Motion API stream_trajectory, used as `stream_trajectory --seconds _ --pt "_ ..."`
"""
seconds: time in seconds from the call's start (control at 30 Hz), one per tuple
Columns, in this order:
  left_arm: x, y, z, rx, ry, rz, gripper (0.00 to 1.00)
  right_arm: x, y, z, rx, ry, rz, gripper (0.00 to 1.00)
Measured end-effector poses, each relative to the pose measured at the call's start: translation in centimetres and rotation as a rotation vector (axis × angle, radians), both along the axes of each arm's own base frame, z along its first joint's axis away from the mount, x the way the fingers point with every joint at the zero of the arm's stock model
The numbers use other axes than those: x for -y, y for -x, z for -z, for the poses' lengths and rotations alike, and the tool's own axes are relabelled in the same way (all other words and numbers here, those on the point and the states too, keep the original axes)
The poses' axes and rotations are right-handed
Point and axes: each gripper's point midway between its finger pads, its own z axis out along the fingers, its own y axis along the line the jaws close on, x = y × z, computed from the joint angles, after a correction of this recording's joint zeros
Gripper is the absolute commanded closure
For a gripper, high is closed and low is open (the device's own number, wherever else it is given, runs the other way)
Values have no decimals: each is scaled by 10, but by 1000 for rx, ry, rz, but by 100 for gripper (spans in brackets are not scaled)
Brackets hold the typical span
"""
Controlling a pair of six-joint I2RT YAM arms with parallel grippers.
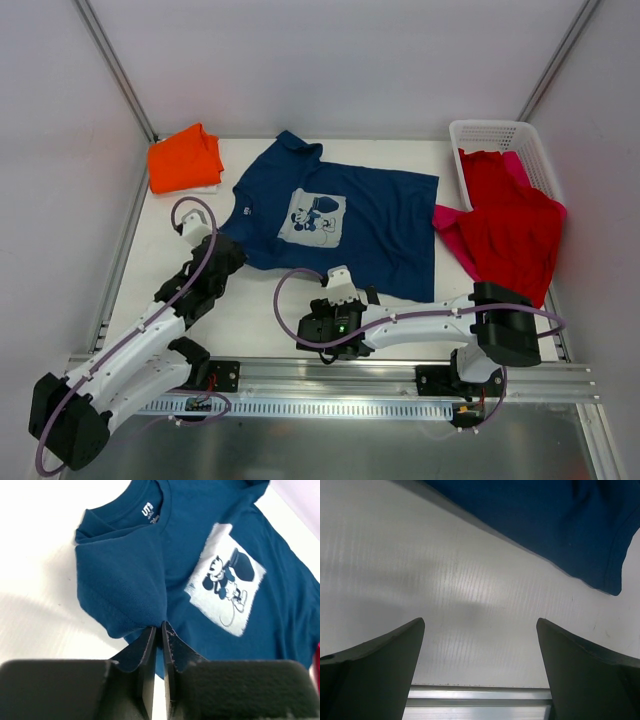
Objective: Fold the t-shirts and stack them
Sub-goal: Flatten out the tshirt
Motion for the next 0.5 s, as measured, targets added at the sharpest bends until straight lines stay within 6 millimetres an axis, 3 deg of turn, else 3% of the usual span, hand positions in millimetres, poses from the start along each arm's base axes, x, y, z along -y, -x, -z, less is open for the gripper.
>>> stream_trajectory --seconds 0.07,0.27,0.4,0.5 --pt "0 5 -7 6 5 19 85 0 0 0 0 1 -1 1" --pt "9 26 -3 -50 33 116 69 -1 3 1 -1 3 -11 1" --pt "22 44 -2 -68 119 188 69 -2 5 1 -1 5 -16 1" --pt "26 60 11 -91 173 224 69 0 6 1 -1 11 -18 1"
